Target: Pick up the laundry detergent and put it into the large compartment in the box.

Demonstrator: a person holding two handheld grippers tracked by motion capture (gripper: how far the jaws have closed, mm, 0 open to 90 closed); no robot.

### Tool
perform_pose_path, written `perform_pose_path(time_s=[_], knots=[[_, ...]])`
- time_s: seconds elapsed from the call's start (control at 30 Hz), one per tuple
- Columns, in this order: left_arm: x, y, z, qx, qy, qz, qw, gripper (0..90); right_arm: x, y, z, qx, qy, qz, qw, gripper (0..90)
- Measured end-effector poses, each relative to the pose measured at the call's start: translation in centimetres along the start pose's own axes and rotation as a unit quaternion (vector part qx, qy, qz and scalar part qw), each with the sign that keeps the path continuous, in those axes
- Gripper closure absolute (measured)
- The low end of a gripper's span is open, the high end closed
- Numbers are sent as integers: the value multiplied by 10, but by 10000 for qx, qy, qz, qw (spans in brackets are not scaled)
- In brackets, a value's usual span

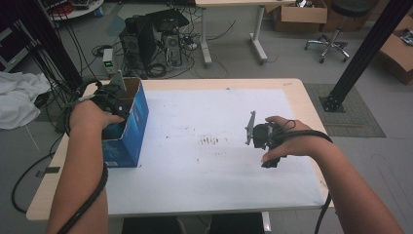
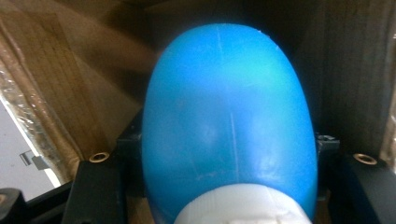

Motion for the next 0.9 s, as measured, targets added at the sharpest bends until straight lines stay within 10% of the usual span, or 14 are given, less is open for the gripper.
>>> perform_pose_path(time_s=[0.9], knots=[[-1, 6, 21, -223, -214, 96, 9995, 245, 2, 1, 0, -46, 45, 21, 10000, 165]])
Point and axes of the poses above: each handheld gripper's, and its own axes: z roughly backward along the jaws, y roughly out of its underside, x roughly to its left, the point moved 6 cm from there along -z, roughly forward along the jaws, and after that the axes turned 11 degrees about -z, right-handed, at the moved point
